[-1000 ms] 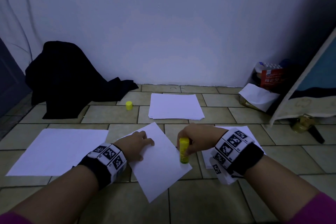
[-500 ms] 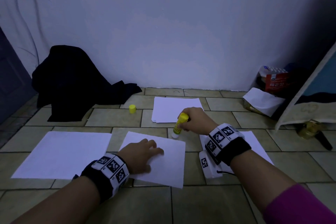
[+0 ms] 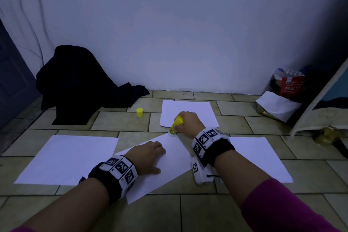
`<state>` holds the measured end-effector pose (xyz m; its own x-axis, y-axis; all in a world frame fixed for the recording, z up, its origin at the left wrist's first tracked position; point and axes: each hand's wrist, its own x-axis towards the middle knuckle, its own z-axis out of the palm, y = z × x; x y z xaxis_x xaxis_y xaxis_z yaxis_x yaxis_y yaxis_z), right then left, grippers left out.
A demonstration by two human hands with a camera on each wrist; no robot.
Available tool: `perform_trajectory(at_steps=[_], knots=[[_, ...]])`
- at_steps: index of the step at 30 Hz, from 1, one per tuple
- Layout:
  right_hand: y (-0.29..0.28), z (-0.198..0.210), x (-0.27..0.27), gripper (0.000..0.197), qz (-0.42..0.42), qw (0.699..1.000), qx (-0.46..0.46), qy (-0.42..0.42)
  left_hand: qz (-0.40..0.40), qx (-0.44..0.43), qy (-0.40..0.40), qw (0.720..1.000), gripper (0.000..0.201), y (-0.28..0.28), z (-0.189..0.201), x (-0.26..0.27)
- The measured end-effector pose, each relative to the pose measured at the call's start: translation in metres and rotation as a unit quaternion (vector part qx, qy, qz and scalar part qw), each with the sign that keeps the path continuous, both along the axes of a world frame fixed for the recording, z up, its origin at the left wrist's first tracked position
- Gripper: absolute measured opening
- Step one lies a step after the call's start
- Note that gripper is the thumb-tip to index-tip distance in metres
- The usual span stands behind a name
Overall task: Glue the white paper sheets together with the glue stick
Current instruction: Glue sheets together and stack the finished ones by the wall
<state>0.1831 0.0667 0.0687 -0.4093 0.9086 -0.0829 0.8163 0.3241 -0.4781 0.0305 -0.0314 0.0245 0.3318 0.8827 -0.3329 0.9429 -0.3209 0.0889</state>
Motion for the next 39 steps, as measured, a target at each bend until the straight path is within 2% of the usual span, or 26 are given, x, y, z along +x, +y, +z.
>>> perform_trajectory(at_steps=[7, 15, 17, 20, 23, 25, 31, 35, 39], knots=[[-0.011, 0.015, 0.019, 0.034, 0.081, 0.989, -0.025, -0.121, -0.011, -0.015, -0.001, 1.000, 0.064, 0.004, -0.004, -0.009], [-0.027, 0.015, 0.042, 0.031, 0.114, 0.980, -0.061, -0.149, -0.032, -0.007, 0.028, 0.999, 0.065, 0.005, -0.002, -0.008], [-0.024, 0.016, 0.047, 0.025, 0.120, 0.980, -0.083, -0.136, -0.037, 0.003, 0.047, 0.998, 0.064, 0.005, 0.000, -0.008], [-0.013, 0.016, 0.055, 0.021, 0.089, 0.987, -0.116, -0.062, -0.024, 0.008, 0.062, 0.998, 0.062, 0.003, 0.004, -0.009], [-0.004, 0.016, 0.060, 0.018, 0.023, 0.995, -0.094, 0.021, 0.004, -0.003, 0.055, 0.998, 0.056, -0.001, 0.007, -0.010], [-0.001, 0.015, 0.059, 0.018, -0.004, 0.996, -0.070, 0.046, 0.012, -0.005, 0.050, 0.999, 0.052, -0.002, 0.008, -0.011], [0.004, 0.008, 0.038, 0.022, -0.031, 0.996, -0.024, 0.076, 0.026, 0.003, 0.046, 0.999, 0.052, -0.004, 0.008, -0.010], [0.005, 0.007, 0.020, 0.023, -0.031, 0.997, -0.002, 0.073, 0.036, 0.011, 0.040, 0.998, 0.063, -0.005, 0.009, -0.008], [0.002, 0.004, 0.001, 0.032, -0.021, 0.998, 0.000, 0.063, 0.056, 0.001, 0.032, 0.998, 0.054, -0.004, 0.007, -0.009]])
